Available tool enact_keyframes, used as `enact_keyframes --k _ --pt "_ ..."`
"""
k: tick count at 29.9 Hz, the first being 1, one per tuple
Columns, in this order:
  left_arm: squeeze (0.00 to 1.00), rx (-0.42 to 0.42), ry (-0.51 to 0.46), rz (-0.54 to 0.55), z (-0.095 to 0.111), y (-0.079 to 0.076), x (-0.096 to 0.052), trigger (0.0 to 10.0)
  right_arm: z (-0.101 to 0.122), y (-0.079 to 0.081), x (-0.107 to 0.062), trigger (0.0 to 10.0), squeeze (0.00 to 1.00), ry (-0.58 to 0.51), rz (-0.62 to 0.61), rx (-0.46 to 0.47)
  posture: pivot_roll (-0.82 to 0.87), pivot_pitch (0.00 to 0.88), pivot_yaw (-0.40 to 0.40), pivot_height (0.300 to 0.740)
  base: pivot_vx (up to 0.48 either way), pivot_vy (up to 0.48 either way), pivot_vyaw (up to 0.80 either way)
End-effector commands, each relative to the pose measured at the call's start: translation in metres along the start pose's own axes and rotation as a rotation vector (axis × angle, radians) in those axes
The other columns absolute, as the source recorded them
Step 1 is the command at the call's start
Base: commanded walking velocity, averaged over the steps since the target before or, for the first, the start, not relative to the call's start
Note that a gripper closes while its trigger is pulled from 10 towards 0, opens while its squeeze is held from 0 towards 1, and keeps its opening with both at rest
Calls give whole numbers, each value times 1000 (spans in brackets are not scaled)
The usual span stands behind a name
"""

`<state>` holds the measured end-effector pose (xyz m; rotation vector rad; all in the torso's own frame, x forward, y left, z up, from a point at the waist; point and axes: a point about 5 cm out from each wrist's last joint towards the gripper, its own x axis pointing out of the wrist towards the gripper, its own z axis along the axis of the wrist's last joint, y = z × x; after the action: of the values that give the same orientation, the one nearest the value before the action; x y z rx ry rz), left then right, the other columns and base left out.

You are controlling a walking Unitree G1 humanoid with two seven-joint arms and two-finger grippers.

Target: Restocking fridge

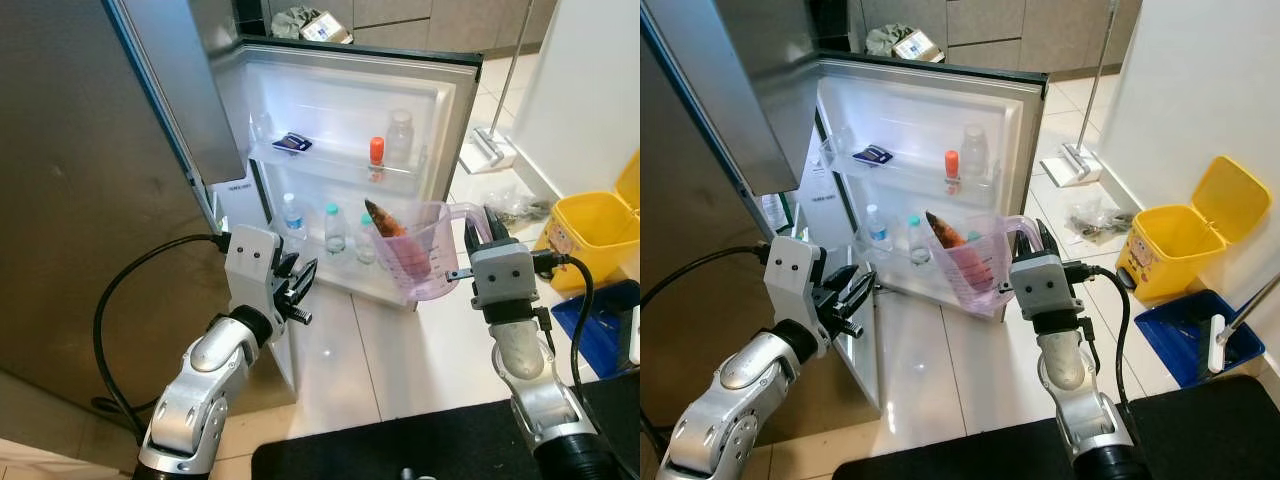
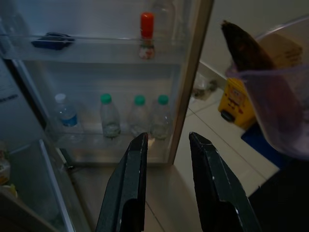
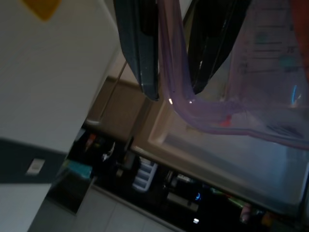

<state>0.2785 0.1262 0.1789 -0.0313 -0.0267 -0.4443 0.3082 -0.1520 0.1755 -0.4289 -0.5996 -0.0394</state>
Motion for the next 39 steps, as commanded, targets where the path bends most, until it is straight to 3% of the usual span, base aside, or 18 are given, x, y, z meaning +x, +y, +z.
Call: enact_keyframes --k 1,9,13,17,22,24,27,29,30,31,33,34,36,39 --pt "0 -4 -21 2 4 -3 0 10000 8 3 0 10000 0 -31 -4 -6 -68 153 41 740 0 0 0" --pt "0 -73 -46 -18 14 -5 4 10000 8 11 4 10000 0 -4 34 59 -68 147 43 740 0 0 0" --pt "0 -270 -65 -150 27 -9 3 10000 9 18 5 10000 0 5 93 93 -64 148 42 740 0 0 0" --pt "0 -284 -59 -199 31 0 -1 10000 10 18 4 10000 0 3 115 97 -64 148 42 740 0 0 0" --pt "0 -276 -57 -152 37 20 -1 10000 15 17 6 10000 0 -19 150 100 -61 149 44 740 0 0 0" --pt "0 -277 -72 -102 45 39 -1 10000 19 16 10 10000 0 -28 168 127 -61 149 44 740 0 0 0" --pt "0 -244 -87 -6 52 63 -5 10000 15 11 12 10000 0 0 145 149 -62 150 47 740 0 0 0" --pt "0 -233 -89 7 53 66 -7 10000 12 9 12 10000 0 15 131 158 -62 150 47 740 0 0 0" --pt "0 -181 -70 29 50 68 -8 10000 9 8 11 10000 0 35 121 165 -59 150 45 740 0 0 0" --pt "0 -181 -70 29 50 68 -8 10000 9 8 11 10000 0 35 121 165 -59 150 45 740 0 0 0" --pt "0 10 -4 65 34 63 -9 10000 0 3 11 10000 0 100 62 228 -56 149 45 740 0 0 0" --pt "0 10 -4 65 34 63 -9 10000 0 3 11 10000 0 100 62 228 -56 149 45 740 0 0 0" --pt "0 92 22 77 19 53 -10 10000 -4 1 12 10000 0 134 28 275 -56 149 45 740 0 0 0" --pt "0 92 15 118 10 47 -9 10000 -5 1 13 10000 0 149 21 292 -56 149 45 740 0 0 0"
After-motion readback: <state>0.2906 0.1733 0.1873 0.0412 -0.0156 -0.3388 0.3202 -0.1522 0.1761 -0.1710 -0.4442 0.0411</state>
